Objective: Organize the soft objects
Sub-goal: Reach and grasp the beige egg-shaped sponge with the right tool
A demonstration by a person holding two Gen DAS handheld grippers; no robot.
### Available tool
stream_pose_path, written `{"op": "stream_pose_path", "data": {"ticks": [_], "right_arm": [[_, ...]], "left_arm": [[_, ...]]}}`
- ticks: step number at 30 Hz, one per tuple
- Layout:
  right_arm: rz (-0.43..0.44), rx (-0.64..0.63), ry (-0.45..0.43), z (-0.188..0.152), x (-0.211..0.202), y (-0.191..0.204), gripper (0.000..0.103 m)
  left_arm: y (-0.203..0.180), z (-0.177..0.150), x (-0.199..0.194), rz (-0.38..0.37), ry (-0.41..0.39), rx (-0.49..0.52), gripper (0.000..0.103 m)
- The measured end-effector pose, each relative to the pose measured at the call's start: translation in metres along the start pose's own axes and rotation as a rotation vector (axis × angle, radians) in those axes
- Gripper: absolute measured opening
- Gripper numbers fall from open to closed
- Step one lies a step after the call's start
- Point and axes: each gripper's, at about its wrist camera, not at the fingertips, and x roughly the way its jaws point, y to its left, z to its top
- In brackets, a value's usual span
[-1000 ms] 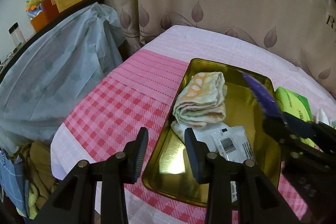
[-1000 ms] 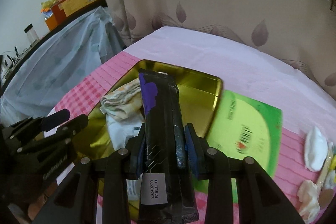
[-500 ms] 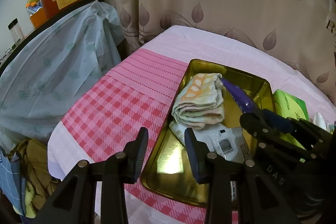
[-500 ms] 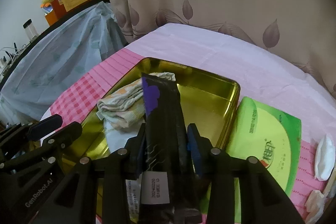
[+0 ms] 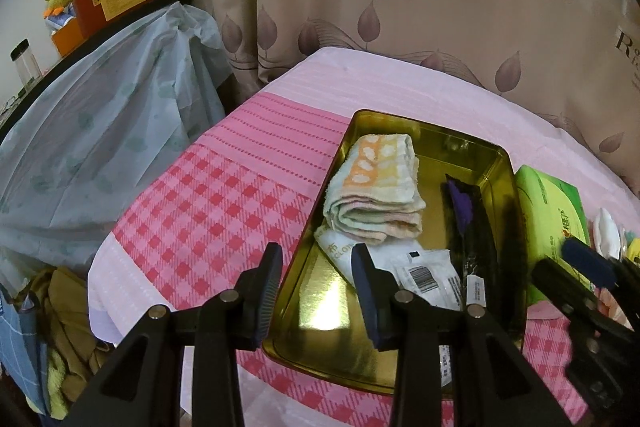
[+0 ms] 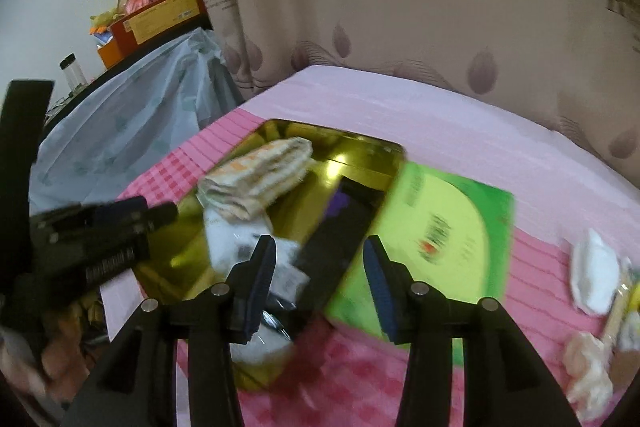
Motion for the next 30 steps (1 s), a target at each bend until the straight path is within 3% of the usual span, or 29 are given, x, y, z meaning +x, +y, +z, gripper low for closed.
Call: {"op": "stream_pose_path", "data": {"ticks": [21, 30], "right_arm": [[-0.331, 0.281, 0.0, -0.111, -0.111, -0.184, 0.047], [-0.387, 0.328, 0.015, -0.139, -0.127, -0.22, 0.053]], "left_arm": [[-0.023, -0.006, -0.006, 0.034, -0.022, 0.081, 0.036], [-0.028, -0.009, -0.011, 0.05, -0.044, 0.103, 0.036]]}}
